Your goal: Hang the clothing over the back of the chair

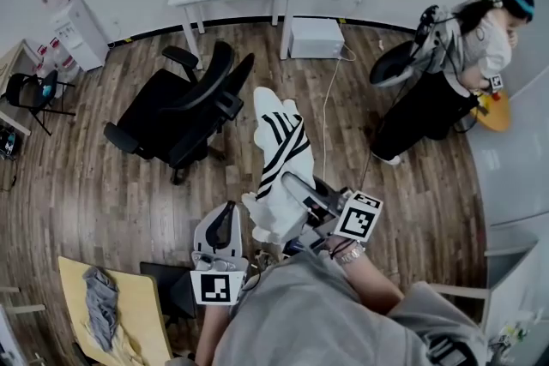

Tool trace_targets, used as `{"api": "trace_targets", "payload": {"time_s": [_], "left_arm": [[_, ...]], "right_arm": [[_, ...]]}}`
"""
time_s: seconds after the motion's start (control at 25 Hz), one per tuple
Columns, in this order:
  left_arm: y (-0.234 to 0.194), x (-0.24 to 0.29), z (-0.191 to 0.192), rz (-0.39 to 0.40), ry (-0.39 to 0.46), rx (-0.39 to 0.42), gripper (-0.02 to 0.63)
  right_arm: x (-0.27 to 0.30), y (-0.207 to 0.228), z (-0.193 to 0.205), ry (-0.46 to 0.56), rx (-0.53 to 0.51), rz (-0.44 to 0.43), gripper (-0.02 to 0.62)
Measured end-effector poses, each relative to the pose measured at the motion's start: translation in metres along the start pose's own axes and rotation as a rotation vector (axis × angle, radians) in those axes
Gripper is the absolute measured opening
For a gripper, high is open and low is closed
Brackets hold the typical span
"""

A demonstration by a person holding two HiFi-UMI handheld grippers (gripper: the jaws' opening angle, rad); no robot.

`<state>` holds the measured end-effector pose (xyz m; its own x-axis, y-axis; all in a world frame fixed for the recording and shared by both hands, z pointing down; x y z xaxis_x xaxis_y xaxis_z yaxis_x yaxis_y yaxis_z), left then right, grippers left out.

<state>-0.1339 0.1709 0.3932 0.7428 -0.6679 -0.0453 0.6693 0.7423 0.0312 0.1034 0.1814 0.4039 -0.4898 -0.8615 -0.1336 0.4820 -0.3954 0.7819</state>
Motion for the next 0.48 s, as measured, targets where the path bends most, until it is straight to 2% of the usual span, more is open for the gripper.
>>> {"api": "trace_targets", "payload": {"time_s": [0.36, 0.48], "left_arm": [[-0.013, 0.043, 0.002, -0.005, -0.022, -0.019, 0.041], [-0.020, 0.058, 0.004, 0.007, -0.024, 0.017, 0.041]], "right_arm": [[0.036, 0.022, -0.032, -0.018, -0.018, -0.017, 0.110], [0.049, 0.032, -0.042, -0.021, -0.018, -0.022, 0.110]]}}
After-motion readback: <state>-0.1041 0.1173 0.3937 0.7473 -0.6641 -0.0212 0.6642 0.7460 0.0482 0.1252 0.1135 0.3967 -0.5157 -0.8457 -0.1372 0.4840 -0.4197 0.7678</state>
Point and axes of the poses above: the fingertips, and each gripper's own axes: x forward along the fingers, y to its right, z out of its underside, the point moved 9 cm from there along -x, backward along the fingers
